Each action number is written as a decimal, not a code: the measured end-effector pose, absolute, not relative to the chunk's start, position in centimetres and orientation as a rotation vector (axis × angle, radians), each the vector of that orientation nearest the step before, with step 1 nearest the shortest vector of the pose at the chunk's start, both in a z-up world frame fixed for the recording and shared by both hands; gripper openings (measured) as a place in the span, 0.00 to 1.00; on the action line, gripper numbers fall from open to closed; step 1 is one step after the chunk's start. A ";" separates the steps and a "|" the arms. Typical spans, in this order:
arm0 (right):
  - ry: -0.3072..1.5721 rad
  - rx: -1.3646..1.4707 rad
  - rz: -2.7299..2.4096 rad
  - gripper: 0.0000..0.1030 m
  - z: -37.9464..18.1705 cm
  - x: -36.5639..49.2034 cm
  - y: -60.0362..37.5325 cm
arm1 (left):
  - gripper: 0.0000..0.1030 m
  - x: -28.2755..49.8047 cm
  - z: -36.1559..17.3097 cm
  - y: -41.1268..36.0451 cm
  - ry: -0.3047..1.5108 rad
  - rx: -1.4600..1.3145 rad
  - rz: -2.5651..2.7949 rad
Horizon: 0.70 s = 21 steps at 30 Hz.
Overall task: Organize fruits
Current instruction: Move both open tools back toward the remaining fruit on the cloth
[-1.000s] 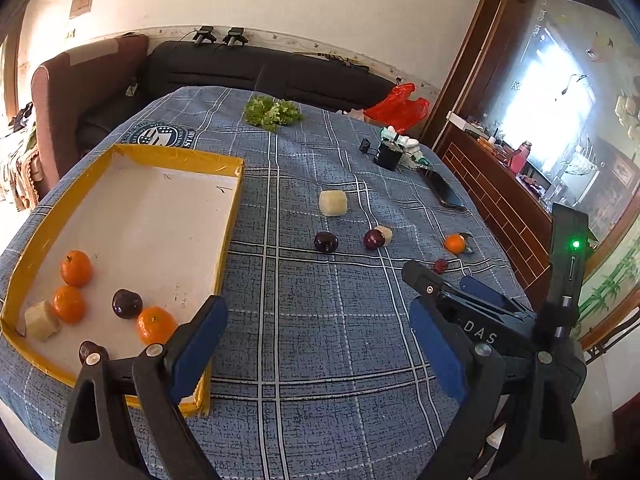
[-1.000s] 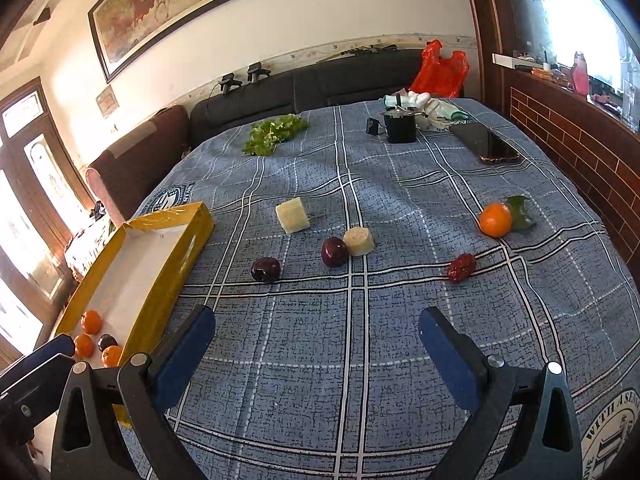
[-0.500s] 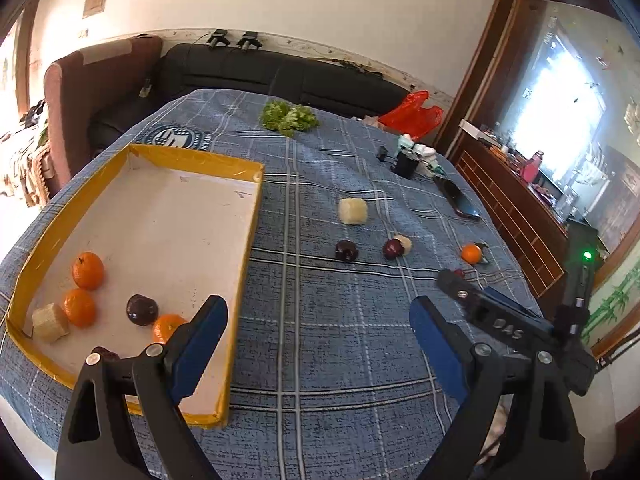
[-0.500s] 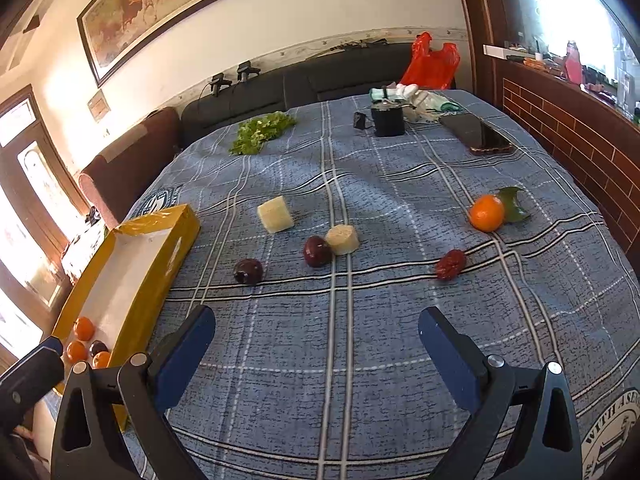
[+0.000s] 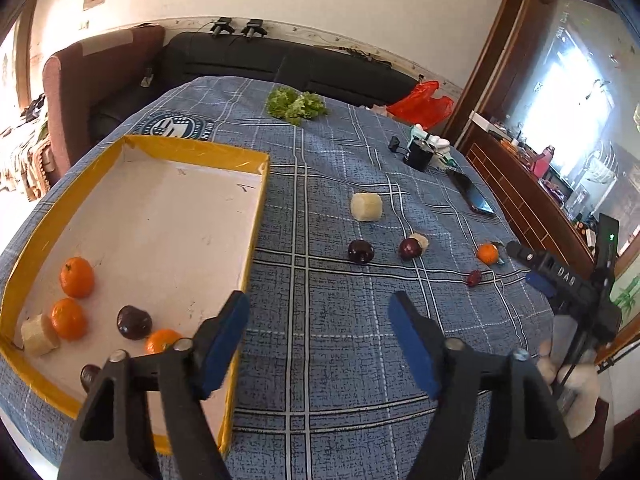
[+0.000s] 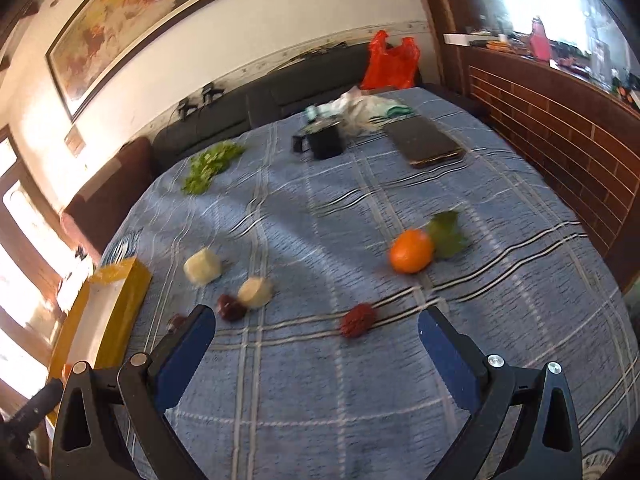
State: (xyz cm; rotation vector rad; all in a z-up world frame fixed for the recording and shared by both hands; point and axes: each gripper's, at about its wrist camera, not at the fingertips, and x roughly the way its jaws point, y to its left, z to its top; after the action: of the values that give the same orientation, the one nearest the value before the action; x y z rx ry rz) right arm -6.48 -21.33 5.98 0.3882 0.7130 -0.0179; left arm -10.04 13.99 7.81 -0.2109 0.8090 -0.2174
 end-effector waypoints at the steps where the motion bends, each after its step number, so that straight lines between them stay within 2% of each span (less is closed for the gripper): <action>1: 0.707 0.407 -0.041 1.00 6.0 -6.5 -22.7 | 0.66 -9.7 7.7 13.8 0.816 -0.210 -0.225; 7: 0.718 0.508 -0.083 0.96 5.4 -6.0 -27.5 | 0.66 -7.6 6.2 12.1 0.882 -0.212 -0.257; 13: 0.808 0.428 0.069 0.78 3.6 -4.4 -23.7 | 0.65 -6.4 5.4 9.7 0.916 -0.144 -0.277; 15: 0.844 0.384 0.091 0.69 2.8 -3.6 -22.0 | 0.65 -5.9 5.5 9.0 0.911 -0.108 -0.272; 17: 0.879 0.330 0.072 0.65 2.1 -2.9 -20.8 | 0.65 -5.2 5.3 8.5 0.909 -0.082 -0.270; 21: 0.908 0.267 0.023 0.65 0.9 -2.5 -19.9 | 0.65 -3.1 4.3 7.6 0.933 -0.055 -0.249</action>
State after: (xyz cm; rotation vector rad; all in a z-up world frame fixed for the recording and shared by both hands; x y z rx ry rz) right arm -2.46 -19.95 0.89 0.2671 0.9081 0.0226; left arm -3.15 7.65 4.25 -0.0555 0.9325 -0.2487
